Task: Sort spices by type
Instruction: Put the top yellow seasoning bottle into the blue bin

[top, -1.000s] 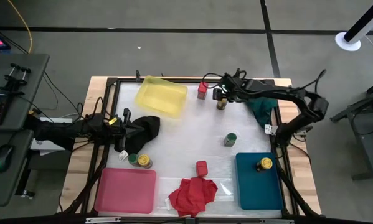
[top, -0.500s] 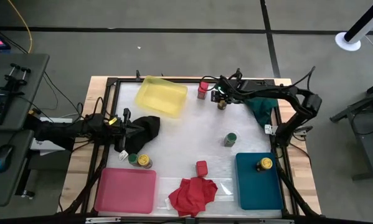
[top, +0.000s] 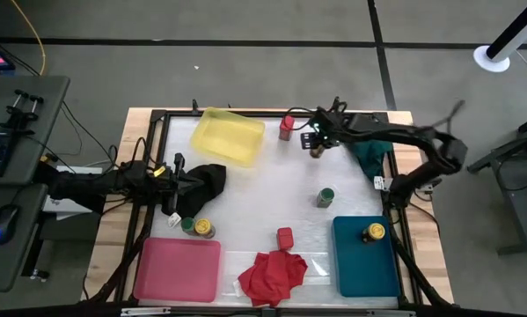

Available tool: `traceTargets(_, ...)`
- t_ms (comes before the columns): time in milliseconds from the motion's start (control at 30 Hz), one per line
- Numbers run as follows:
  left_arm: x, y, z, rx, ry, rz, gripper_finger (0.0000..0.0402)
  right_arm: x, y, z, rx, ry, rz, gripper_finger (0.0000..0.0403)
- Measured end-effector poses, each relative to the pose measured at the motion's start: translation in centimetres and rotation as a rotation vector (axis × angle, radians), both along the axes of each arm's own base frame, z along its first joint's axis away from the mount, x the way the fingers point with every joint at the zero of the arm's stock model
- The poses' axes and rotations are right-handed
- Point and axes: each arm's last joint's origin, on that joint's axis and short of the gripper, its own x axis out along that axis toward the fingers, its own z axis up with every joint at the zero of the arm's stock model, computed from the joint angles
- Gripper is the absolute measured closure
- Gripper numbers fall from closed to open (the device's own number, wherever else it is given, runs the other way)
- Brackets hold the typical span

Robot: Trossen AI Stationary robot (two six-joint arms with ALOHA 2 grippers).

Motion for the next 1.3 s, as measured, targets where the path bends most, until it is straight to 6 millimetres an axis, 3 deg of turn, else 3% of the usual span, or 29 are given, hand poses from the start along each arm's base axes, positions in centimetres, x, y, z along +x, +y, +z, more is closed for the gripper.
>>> traceTargets(233,0.0,0.0,0.0,0.000,0.000,0.000,0.0401,-4.0,5.2,7.7,-0.042,-0.312,0.266,0.0200)
traceTargets(400,0.0,0.0,0.0,0.000,0.000,0.000,0.0401,-5.5,11.4,10.3,0.144,-0.514,0.516,0.0200)
traceTargets(533,0.0,0.0,0.0,0.000,0.000,0.000,0.0401,-5.4,17.0,9.7,0.379,-0.463,0.613,0.0200)
traceTargets(700,0.0,0.0,0.0,0.000,0.000,0.000,0.0401,-6.2,23.7,7.8,0.623,-0.240,0.674,0.0200)
traceTargets(900,0.0,0.0,0.0,0.000,0.000,0.000,0.0401,-8.4,29.4,5.5,0.721,0.002,0.541,0.0200)
traceTargets(1133,0.0,0.0,0.0,0.000,0.000,0.000,0.0401,-9.7,32.8,2.3,0.644,0.197,0.371,0.0200)
traceTargets(1300,0.0,0.0,0.0,0.000,0.000,0.000,0.0401,-8.6,32.6,2.2,0.495,0.051,0.336,0.0200)
